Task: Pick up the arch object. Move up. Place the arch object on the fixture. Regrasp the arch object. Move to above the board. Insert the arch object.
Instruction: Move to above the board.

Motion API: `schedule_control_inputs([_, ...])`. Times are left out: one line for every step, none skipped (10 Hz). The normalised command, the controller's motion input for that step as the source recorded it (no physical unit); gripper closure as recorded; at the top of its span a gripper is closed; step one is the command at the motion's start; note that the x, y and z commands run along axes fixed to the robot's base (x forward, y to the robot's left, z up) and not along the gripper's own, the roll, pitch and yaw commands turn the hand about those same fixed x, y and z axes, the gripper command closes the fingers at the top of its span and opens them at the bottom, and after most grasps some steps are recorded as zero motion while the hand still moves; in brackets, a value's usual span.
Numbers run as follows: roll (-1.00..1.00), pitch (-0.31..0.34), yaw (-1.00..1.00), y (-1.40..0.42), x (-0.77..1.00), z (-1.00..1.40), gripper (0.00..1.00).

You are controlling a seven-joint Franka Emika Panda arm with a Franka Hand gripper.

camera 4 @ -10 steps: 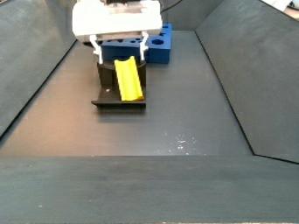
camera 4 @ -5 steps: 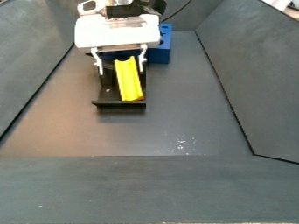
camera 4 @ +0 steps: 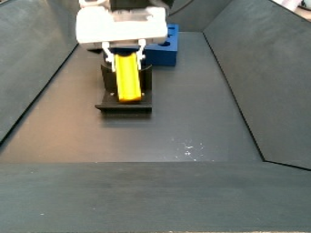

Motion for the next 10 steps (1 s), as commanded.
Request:
schedule_control_inputs([-0.24,-0.248,0.02,0.01,-0.13,1.00,1.00])
schedule_control_inputs([-0.18,-0.240,-0.05,0.01,-0.13,1.00,1.00])
schedule_control_inputs([-0.14,-0.216,-0.09,0.01,-0.13,1.00,1.00])
schedule_control_inputs([-0.12,-0.183,-0.12,0.01,-0.13,1.00,1.00])
schedule_control_inputs([-0.11,-0.134,-0.16,0.01,-0.13,1.00,1.00])
schedule_control_inputs([-0.11,-0.100,-0.17,0.01,-0.13,1.00,1.00])
schedule_control_inputs([-0.10,-0.054,-0.17,0.01,-0.12,1.00,1.00])
schedule_control_inputs([-0.10,-0.020,-0.16,0.01,-0.12,1.00,1.00])
schedule_control_inputs([-0.10,0.001,-0.14,0.01,-0.12,1.00,1.00])
schedule_control_inputs([-0.10,0.046,-0.12,0.01,-0.12,1.00,1.00])
